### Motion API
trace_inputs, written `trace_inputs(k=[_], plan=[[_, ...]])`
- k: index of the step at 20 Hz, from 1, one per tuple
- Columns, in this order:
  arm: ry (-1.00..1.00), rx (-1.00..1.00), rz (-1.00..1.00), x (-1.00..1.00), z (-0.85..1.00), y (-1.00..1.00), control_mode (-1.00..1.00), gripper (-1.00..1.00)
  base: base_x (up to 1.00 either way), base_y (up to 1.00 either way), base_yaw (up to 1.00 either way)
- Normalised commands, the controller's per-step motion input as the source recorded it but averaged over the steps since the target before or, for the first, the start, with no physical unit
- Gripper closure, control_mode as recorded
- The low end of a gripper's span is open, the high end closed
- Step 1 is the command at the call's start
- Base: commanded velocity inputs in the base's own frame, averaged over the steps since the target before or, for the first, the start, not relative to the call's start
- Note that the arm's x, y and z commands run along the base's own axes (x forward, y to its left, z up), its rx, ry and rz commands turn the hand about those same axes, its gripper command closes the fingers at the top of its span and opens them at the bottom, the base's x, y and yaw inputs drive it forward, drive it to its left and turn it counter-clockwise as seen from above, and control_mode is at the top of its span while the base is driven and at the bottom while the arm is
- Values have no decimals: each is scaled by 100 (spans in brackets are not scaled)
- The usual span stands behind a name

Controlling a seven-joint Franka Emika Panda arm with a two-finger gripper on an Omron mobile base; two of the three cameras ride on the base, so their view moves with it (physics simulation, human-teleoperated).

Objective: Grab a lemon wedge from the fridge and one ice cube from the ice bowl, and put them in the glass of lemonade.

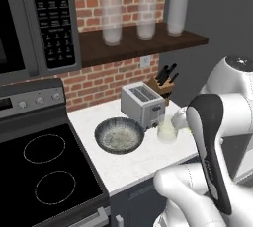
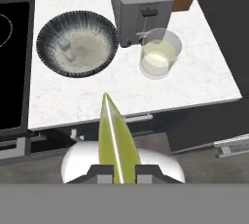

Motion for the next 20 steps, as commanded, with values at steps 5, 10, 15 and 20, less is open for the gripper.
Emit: trace_inputs(k=[5,10,15,20], plan=[[0,-19,-21,63,0,16,-100,100,0,0,0],[0,-9,-25,95,0,0,-100,100,0,0,0],[0,-3,-21,82,-12,-9,-100,100,0,0,0],[3,7,-15,49,-53,-40,-100,100,0,0,0]])
